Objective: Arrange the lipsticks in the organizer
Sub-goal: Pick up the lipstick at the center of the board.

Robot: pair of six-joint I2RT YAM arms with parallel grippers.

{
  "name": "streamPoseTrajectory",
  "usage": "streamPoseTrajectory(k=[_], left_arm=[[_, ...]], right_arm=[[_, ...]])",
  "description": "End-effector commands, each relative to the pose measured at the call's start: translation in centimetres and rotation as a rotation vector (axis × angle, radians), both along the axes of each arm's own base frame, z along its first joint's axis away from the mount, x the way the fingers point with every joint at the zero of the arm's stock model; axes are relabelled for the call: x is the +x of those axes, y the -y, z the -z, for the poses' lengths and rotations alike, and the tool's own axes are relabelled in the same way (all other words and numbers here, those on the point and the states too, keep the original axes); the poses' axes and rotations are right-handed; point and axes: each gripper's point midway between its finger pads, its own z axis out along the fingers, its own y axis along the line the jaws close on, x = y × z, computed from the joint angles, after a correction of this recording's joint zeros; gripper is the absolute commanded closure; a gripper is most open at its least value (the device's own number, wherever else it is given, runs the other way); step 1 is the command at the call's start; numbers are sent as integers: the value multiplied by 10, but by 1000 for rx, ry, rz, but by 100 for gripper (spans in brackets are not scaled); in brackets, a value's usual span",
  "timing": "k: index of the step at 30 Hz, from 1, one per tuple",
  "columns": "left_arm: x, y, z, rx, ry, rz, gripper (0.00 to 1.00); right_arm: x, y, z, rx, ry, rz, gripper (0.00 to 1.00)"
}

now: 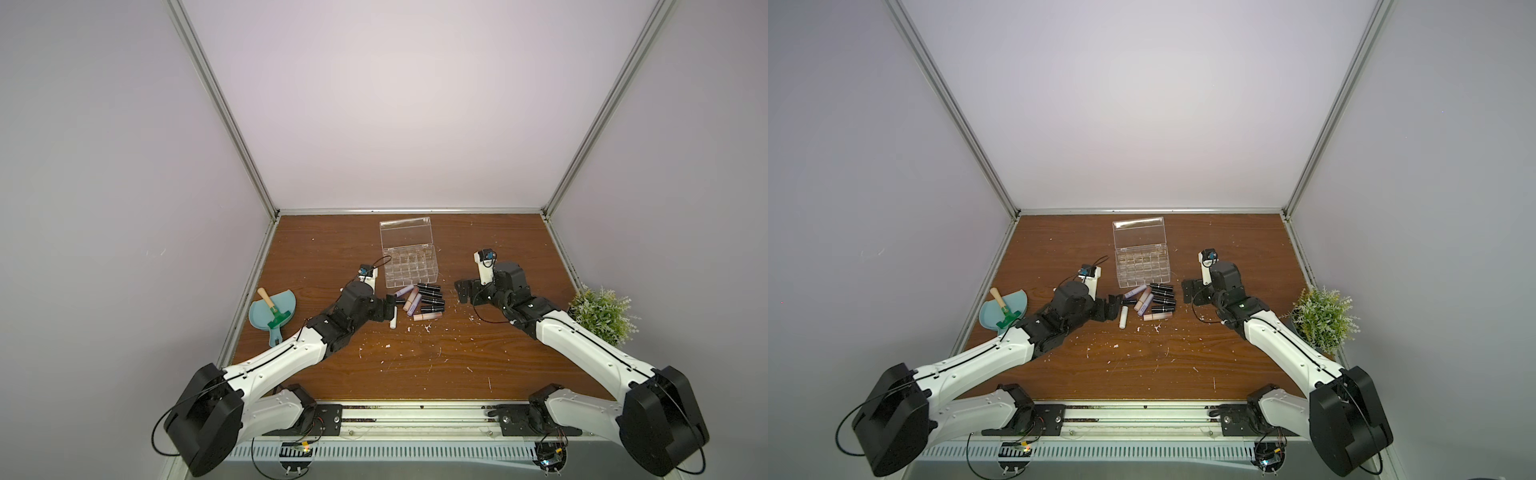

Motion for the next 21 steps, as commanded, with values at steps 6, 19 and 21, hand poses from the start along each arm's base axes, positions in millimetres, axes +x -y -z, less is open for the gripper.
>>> streamPoseTrajectory(k=[6,19,21], left_arm=[[-19,-8,56,151,-224,-40,12],[-21,32,89,213,-333,43,21],[-22,31,94,223,-347,44,23]], right_arm=[[-10,4,-17,6,65,-12,1],[-13,4,0,-26,33,-34,7],[-13,3,-1,-24,37,-37,8]])
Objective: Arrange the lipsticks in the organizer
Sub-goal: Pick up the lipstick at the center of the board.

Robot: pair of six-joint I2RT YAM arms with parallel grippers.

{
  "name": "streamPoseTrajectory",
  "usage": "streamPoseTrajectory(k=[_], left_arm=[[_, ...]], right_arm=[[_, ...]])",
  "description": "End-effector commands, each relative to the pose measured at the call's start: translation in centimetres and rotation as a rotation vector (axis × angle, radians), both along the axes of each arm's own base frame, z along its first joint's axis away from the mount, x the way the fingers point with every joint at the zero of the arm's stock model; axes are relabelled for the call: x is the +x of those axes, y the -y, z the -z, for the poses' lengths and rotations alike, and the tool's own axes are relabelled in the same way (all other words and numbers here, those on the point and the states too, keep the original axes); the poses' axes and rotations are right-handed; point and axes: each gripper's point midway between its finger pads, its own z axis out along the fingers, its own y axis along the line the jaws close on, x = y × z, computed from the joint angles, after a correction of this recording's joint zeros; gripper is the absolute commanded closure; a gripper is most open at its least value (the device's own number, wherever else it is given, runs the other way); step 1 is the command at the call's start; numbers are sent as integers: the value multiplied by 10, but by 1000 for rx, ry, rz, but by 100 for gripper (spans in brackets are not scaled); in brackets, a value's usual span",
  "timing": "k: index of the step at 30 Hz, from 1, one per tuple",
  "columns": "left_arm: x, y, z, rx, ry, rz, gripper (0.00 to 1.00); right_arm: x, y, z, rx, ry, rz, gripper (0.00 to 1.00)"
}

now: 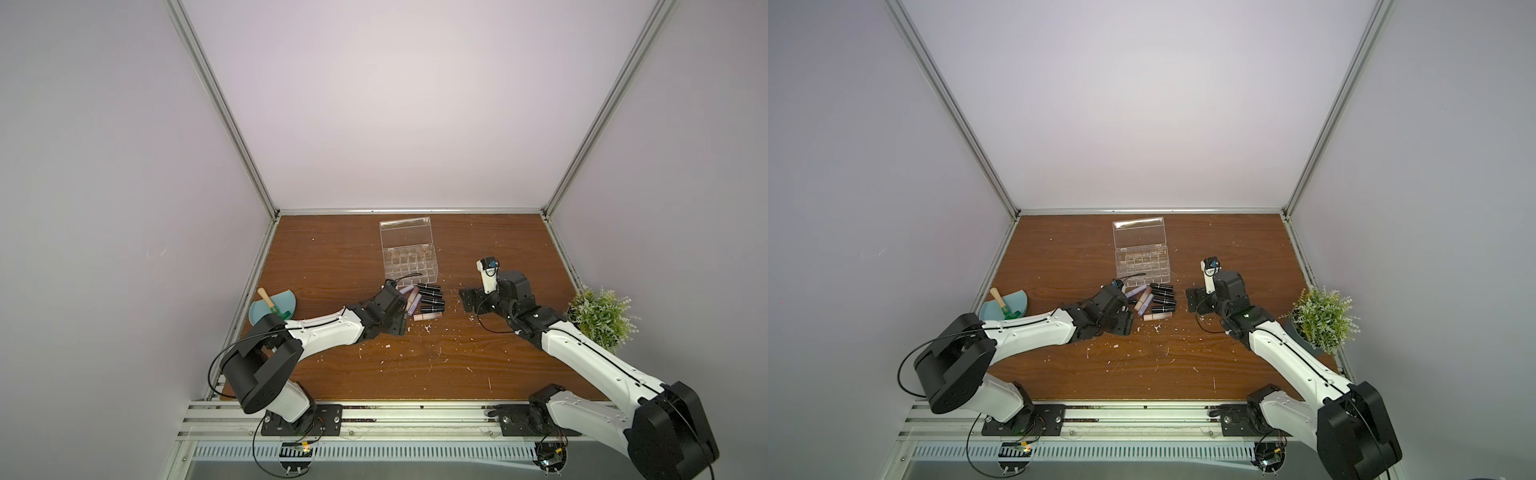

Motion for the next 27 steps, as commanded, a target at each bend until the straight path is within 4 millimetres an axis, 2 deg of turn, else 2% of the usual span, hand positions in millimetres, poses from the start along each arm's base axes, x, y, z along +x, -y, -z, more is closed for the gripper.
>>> streamPoseTrajectory(k=[1,12,20,24,27], left_arm=[[-7,0,8,22,-45,8,24],[-8,4,12,23,-54,19,43],[-9,3,20,37,-68,18,45],[-10,4,23,38,-72,19,58],[-11,7,22,32,-73,25,64]], right_arm=[[4,-4,-13,5,44,-17,9],[6,-8,-18,8,39,-30,17],[4,-10,-16,17,29,-40,23],[4,-10,-15,14,23,-42,25],[4,-11,-15,18,22,-46,26]])
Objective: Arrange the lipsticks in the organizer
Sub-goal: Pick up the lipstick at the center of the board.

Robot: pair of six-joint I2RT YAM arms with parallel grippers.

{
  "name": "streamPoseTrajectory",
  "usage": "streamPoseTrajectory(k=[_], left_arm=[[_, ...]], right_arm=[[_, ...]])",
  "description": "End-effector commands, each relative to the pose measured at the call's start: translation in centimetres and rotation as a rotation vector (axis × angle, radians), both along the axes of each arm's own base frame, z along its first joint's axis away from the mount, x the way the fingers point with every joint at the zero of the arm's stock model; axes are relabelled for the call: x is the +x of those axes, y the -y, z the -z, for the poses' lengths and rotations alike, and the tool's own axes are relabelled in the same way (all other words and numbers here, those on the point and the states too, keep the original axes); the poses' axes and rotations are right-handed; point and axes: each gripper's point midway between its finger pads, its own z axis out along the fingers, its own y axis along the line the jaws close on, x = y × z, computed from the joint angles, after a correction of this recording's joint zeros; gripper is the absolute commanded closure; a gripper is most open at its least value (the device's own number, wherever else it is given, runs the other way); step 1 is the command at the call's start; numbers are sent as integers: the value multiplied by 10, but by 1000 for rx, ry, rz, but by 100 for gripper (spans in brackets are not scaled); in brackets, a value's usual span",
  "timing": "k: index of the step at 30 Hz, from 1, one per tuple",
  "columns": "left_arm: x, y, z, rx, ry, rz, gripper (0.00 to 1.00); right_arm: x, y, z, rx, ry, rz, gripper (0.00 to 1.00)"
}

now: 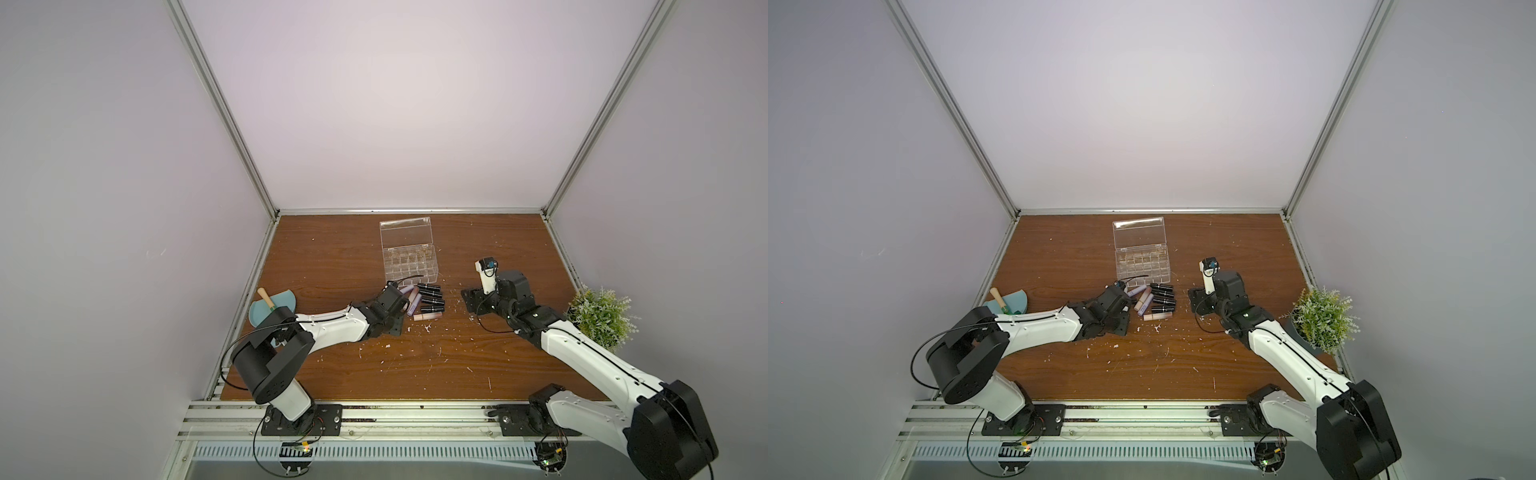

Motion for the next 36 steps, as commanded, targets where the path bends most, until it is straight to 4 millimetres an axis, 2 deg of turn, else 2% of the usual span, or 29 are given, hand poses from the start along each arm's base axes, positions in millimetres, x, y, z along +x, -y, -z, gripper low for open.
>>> streamPoseTrajectory(k=[1,9,12,14,16,17,18,21,24,26,30,33,34,36], left_arm=[[-10,2,10,19,-43,15,65],[-14,-4,-1,17,-29,15,81],[-17,-4,-9,10,-22,27,82],[-19,-1,-20,-8,-5,46,83],[-19,4,-37,-54,26,67,84],[-19,8,-50,-93,49,80,85],[-19,13,-66,-142,81,98,85],[-24,32,-118,-322,187,189,86],[-37,52,-166,-506,280,316,85],[-47,61,-185,-576,300,390,85],[-69,75,-200,-684,266,521,84],[-83,79,-205,-749,253,581,84],[-86,78,-207,-760,256,591,84],[-88,75,-206,-761,268,595,84]], right_arm=[[5,-8,-19,26,35,-21,26],[4,-9,-19,30,35,-26,26],[3,-11,-20,39,30,-36,27],[1,-20,-23,66,13,-75,26],[-5,-35,-29,117,-11,-152,22],[-9,-45,-33,150,-27,-203,16],[-13,-54,-37,182,-40,-252,9],[-31,-81,-57,307,-53,-413,1],[-48,-100,-80,433,-33,-548,1],[-56,-108,-93,499,-27,-613,1],[-75,-123,-110,599,-77,-771,1],[-84,-127,-122,653,-73,-834,1],[-87,-128,-126,668,-70,-852,4],[-93,-128,-136,703,-55,-892,19]])
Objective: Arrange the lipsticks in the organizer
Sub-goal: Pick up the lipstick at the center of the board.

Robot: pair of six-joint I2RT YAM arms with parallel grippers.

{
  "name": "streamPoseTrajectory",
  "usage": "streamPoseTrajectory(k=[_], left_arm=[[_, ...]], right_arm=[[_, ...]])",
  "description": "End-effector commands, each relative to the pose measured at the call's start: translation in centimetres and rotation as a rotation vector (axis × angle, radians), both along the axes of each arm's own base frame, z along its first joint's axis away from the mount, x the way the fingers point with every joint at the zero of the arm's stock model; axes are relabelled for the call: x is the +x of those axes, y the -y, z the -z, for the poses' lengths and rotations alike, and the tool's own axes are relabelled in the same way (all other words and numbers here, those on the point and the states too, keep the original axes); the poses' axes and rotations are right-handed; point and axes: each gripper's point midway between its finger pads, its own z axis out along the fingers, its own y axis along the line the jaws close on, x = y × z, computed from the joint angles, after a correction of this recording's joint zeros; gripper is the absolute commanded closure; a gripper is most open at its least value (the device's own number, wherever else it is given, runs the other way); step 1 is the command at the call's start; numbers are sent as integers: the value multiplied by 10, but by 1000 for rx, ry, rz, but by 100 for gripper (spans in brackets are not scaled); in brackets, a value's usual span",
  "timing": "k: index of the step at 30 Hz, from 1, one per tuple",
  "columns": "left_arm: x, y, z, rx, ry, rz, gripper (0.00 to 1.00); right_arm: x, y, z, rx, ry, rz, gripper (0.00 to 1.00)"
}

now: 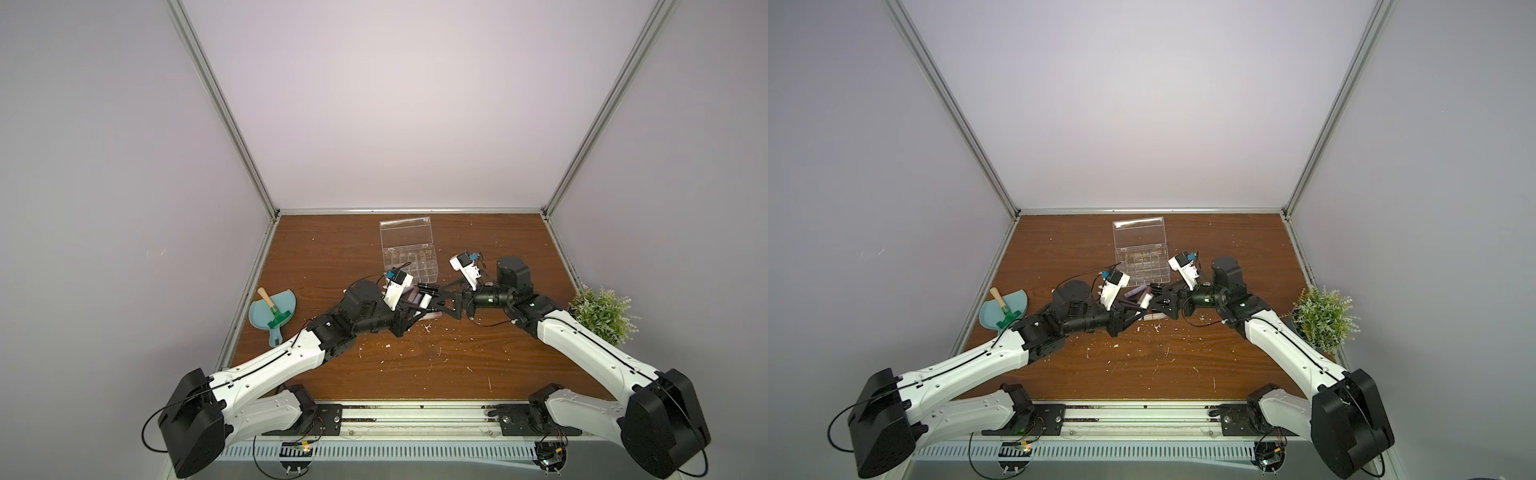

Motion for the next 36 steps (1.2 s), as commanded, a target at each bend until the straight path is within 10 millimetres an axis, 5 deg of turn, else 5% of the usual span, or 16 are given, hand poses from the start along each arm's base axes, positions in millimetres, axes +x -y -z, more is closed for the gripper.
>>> streamPoseTrajectory(k=[1,8,26,36], left_arm=[[-17,4,-16,-72,41,92,84],[-21,4,-18,-94,43,118,84],[-21,0,-27,-110,59,114,84],[-16,1,-28,-90,62,103,83]], right_arm=[[-22,-8,-46,147,73,-145,21],[-34,-10,-51,203,30,-225,37],[-47,-15,-37,175,-7,-289,46],[-52,-20,-40,168,5,-320,67]])
